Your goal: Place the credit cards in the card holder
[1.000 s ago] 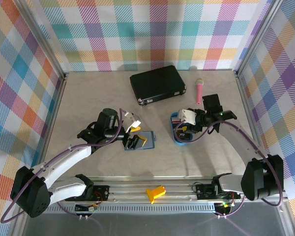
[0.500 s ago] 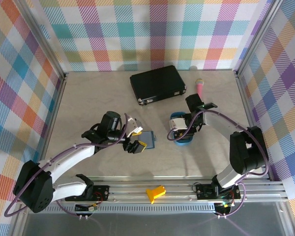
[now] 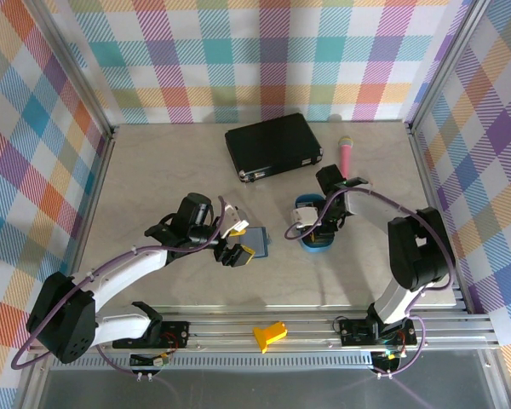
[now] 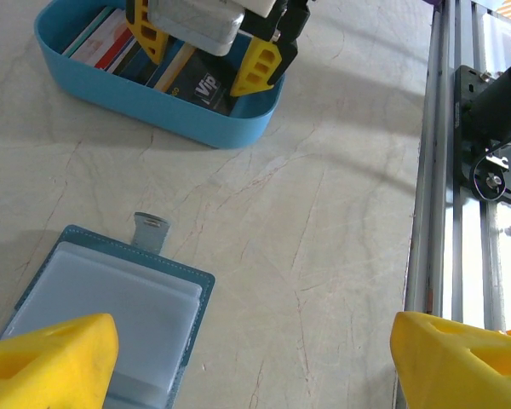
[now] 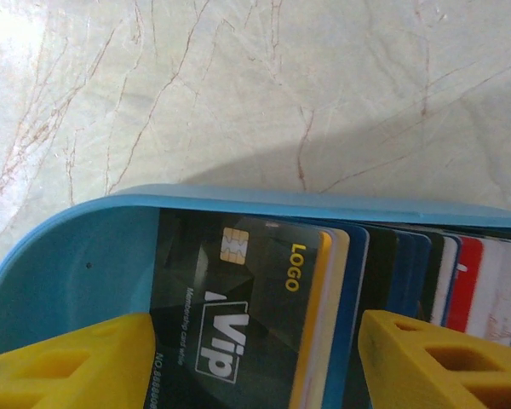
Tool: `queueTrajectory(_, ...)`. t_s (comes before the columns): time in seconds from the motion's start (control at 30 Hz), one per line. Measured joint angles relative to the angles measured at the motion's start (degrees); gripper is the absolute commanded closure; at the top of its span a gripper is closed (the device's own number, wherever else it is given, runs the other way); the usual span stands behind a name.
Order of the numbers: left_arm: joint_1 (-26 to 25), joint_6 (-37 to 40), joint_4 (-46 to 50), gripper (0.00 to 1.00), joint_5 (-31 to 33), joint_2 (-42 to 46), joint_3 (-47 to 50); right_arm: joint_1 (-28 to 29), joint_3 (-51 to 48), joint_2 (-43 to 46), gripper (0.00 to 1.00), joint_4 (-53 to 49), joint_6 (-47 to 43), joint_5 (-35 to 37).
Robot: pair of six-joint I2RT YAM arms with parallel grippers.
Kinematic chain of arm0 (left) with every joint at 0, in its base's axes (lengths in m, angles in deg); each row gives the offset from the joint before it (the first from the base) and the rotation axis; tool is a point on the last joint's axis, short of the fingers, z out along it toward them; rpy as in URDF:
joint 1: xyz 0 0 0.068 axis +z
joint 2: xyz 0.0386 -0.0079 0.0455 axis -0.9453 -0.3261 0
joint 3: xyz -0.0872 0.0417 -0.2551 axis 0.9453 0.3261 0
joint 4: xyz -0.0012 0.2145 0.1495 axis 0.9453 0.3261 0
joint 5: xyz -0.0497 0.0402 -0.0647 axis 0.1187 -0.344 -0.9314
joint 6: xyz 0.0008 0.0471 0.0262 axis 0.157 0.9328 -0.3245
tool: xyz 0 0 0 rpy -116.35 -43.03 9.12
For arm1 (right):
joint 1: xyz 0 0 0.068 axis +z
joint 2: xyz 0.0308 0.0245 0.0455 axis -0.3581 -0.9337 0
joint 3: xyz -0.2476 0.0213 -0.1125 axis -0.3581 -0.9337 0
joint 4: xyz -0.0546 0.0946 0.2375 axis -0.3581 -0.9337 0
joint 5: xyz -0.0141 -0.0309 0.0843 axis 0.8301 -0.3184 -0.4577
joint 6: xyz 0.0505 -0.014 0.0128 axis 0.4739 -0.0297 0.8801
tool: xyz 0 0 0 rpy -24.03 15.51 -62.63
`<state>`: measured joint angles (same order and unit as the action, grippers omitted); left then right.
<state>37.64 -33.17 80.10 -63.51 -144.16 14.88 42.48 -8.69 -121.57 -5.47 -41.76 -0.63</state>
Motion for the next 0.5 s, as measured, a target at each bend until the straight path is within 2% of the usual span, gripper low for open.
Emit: queueTrajectory(0.5,0.02,-0.04,-0.07,0.14,-0.46,0.0,0.0,0.68,-0.04,-2.8,0.37,1.11,1.05,-0.26)
